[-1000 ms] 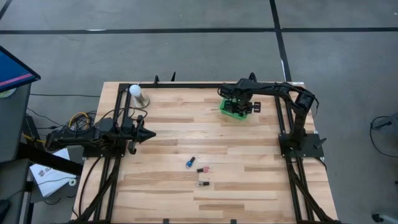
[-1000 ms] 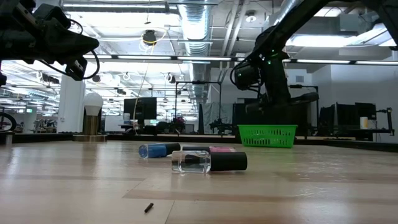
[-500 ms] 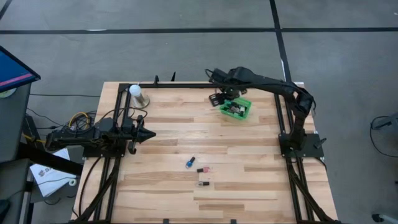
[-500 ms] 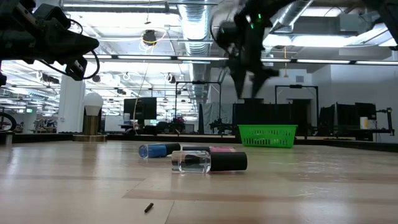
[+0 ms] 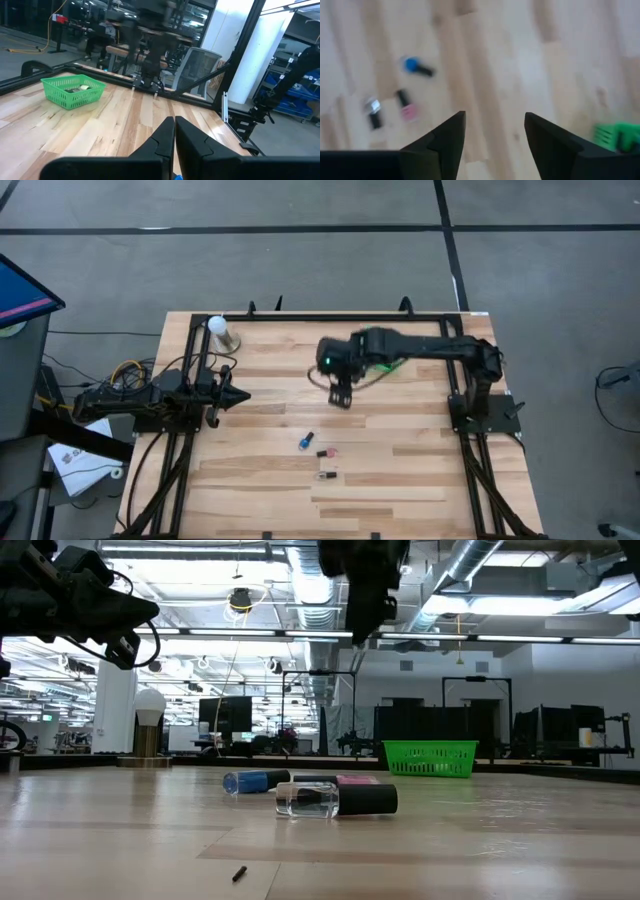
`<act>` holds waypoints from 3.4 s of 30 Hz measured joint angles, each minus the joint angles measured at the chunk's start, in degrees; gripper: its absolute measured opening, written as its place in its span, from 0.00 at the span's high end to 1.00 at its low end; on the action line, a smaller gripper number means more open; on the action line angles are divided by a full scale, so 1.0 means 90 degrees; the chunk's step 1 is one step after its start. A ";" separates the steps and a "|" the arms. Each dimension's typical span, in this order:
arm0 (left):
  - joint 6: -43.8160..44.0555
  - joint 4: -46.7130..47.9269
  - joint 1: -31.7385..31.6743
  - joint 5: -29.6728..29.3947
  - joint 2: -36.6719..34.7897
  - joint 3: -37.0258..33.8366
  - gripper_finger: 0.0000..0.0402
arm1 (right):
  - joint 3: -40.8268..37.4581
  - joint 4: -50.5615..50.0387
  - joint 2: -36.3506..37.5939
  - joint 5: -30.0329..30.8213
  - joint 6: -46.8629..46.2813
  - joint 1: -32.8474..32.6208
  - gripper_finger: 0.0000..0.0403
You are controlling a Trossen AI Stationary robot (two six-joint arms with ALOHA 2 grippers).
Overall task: Pick & Place Nail Polish
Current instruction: Put the transparent nail polish into the green bin
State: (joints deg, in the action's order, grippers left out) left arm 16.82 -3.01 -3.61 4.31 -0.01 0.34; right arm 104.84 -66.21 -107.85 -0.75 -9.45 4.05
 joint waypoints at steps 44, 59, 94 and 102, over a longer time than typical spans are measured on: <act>0.0000 -0.0004 0.0000 -0.0001 0.0000 0.0000 0.98 | -0.0674 0.2097 -0.0851 -0.0578 -0.0615 -0.2684 0.33; 0.0001 -0.0005 0.0000 0.0001 0.0000 0.0000 0.98 | -0.0639 0.2308 -0.1136 -0.0138 -0.1102 -0.2945 0.33; 0.0002 -0.0282 0.0001 0.0001 0.0000 0.0000 0.98 | -0.0636 0.2212 -0.2591 0.0230 -0.2472 -0.3272 0.73; 0.0000 -0.0291 0.0001 -0.0001 0.0000 0.0000 0.98 | -0.0687 0.2374 -0.2370 -0.0050 -0.2743 -0.3249 0.89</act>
State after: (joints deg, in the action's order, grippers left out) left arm 16.82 -5.63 -3.60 4.29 -0.01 0.34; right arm 98.66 -44.84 -129.19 -1.20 -34.13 -25.19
